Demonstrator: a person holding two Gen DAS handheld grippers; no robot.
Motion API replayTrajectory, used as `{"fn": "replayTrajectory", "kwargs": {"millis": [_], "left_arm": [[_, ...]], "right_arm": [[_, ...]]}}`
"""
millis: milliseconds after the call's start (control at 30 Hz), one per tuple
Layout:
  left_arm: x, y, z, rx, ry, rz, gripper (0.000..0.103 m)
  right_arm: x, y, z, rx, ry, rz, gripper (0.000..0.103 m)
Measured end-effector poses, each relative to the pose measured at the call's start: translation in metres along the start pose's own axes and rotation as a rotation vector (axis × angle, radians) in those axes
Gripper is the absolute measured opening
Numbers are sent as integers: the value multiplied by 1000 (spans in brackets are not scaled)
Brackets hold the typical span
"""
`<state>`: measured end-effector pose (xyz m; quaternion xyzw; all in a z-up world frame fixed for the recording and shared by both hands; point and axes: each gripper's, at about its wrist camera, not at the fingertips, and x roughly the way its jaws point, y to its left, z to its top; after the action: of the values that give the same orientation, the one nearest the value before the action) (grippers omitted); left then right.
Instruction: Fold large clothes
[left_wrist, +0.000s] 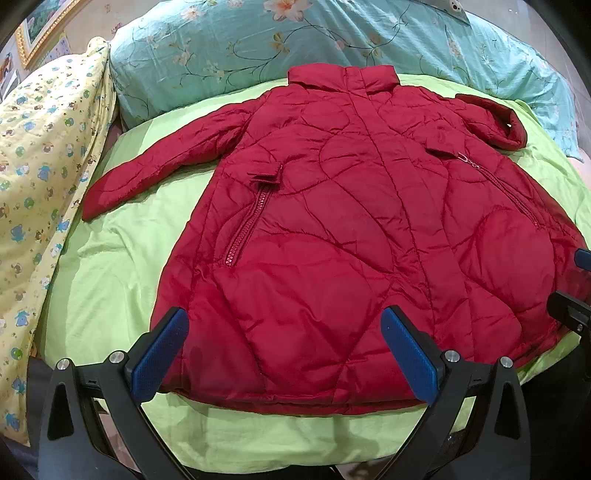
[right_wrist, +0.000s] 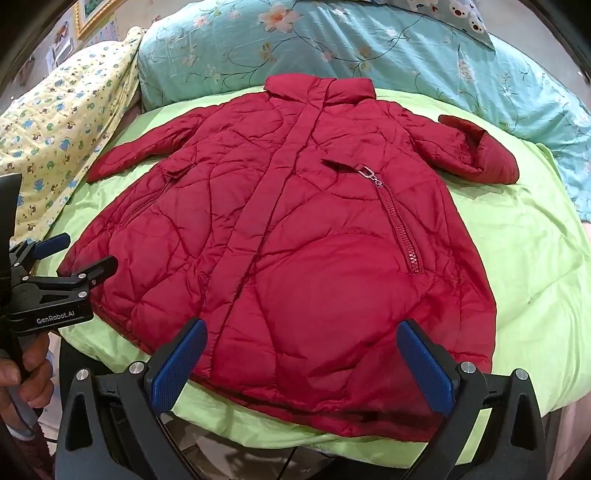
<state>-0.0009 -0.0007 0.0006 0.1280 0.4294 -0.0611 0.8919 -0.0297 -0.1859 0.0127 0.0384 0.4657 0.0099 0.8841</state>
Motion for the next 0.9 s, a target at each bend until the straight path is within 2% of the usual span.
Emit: {"fn": "replayTrajectory", "kwargs": {"millis": [667, 900], "left_arm": [[3, -3, 1, -1, -7, -12, 103], [7, -4, 3, -9, 17, -35, 103]], "right_arm": [[0, -1, 1, 0, -4, 3, 103], [1, 0, 3, 2, -10, 13, 103]]}}
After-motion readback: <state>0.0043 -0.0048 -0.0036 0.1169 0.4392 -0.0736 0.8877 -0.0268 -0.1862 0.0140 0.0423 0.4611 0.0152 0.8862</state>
